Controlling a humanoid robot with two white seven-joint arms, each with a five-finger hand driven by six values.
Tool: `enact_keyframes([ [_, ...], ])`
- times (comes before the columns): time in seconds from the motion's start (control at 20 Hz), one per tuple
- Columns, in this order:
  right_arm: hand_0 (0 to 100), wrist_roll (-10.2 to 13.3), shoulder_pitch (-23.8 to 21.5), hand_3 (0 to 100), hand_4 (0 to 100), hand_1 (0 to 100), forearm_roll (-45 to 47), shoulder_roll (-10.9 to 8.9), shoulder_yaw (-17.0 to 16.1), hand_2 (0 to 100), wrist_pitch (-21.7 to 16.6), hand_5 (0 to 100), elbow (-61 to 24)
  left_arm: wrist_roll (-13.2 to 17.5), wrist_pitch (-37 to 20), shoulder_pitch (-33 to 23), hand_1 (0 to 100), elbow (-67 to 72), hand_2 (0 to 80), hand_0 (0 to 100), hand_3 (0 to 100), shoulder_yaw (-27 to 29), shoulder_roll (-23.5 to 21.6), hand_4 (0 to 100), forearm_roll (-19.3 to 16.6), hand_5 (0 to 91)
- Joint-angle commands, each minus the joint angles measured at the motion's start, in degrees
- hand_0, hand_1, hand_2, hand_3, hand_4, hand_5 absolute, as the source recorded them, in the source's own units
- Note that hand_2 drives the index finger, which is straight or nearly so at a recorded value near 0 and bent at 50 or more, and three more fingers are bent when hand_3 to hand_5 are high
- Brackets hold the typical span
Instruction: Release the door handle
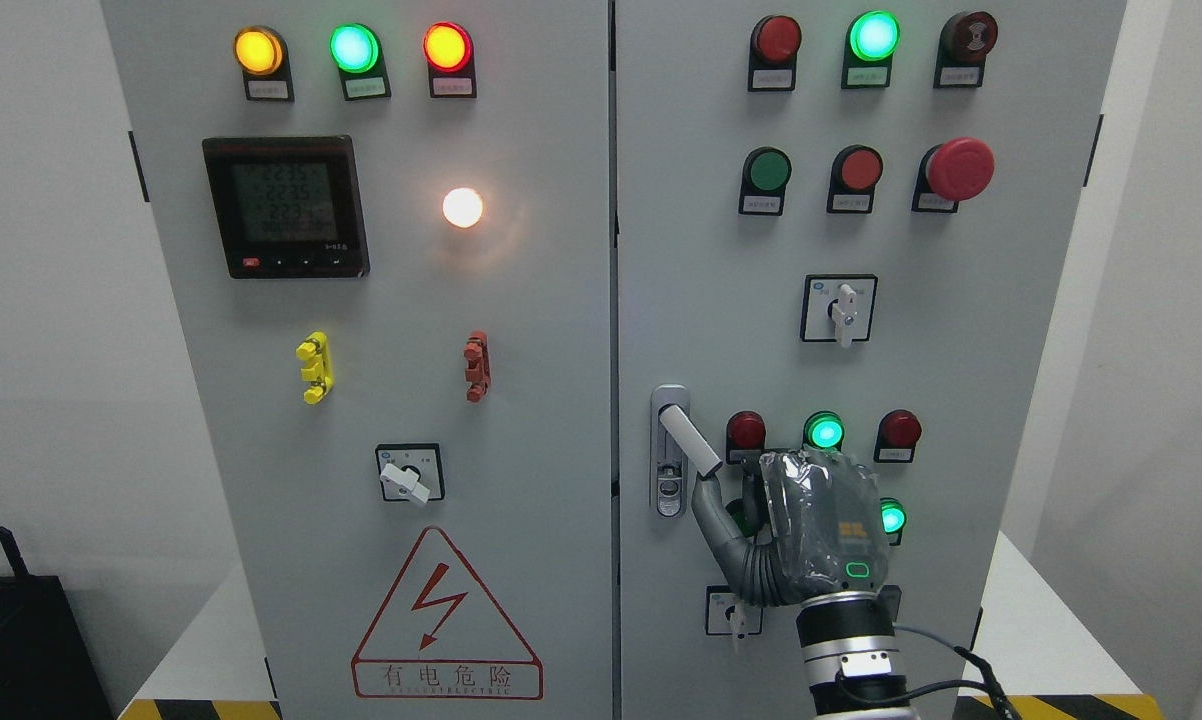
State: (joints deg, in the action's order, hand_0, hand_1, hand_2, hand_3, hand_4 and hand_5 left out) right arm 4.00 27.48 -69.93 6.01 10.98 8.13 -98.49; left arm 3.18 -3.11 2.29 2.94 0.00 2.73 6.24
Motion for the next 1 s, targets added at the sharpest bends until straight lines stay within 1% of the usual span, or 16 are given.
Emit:
enact_keyframes([
  [0.0,60,-0.1,0.1,100,100,23,0.6,-0.2,-0.2,100,0.0,100,-0.3,0.0,0.0,0.0,39,0.0,0.0,12,0,1.1,0.0,0,0.0,0.0],
  [0.25,60,0.0,0.3,100,100,23,1.2,-0.29,-0.3,100,0.0,100,-0.3,0.0,0.0,0.0,39,0.0,0.0,12,0,1.0,0.0,0,0.0,0.0],
  [0.5,60,-0.1,0.4,100,100,23,1.3,-0.64,-0.3,100,0.0,100,-0.3,0.0,0.0,0.0,39,0.0,0.0,12,0,1.1,0.0,0,0.0,0.0],
  [0.7,61,-0.1,0.7,100,100,23,1.4,-1.35,-0.3,100,0.0,100,-0.3,0.0,0.0,0.0,39,0.0,0.0,12,0,1.1,0.0,0,0.0,0.0],
  [0.95,61,-0.1,0.9,100,100,23,2.2,-1.44,-0.3,100,0.0,100,-0.3,0.0,0.0,0.0,39,0.0,0.0,12,0,1.1,0.0,0,0.0,0.0],
])
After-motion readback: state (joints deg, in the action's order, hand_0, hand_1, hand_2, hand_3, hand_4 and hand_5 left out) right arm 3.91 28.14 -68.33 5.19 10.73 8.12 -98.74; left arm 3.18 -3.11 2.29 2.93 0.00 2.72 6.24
